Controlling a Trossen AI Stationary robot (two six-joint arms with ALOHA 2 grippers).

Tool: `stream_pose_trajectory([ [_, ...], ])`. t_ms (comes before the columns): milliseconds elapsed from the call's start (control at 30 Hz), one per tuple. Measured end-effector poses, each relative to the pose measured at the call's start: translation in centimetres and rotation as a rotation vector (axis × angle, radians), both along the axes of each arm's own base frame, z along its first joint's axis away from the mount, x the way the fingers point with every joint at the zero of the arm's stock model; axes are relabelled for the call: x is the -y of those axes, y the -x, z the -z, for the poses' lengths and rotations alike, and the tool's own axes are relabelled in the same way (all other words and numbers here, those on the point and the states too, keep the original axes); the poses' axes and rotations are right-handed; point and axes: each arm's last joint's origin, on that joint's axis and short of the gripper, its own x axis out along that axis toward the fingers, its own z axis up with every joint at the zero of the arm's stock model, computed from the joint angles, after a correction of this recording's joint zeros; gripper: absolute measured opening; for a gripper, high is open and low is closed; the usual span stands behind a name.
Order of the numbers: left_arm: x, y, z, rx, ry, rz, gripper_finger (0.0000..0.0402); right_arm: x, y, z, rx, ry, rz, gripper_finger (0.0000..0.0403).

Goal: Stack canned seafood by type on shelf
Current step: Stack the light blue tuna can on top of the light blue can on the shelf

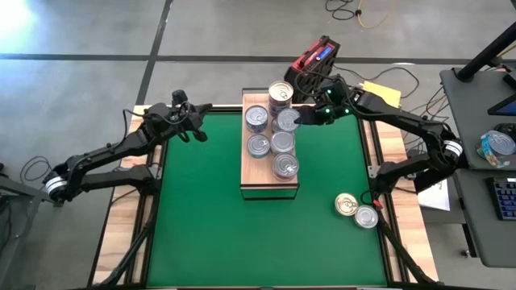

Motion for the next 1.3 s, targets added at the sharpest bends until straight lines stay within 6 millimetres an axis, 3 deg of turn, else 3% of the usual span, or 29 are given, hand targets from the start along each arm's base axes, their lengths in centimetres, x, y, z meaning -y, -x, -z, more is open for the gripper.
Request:
stream_pose_trajectory([
  [1300, 0.01, 0.01, 0.24, -0.015, 0.02, -0.001, 0.0, 0.22, -0.39, -0.49, 0.074, -0.031, 0.029, 0.0137],
])
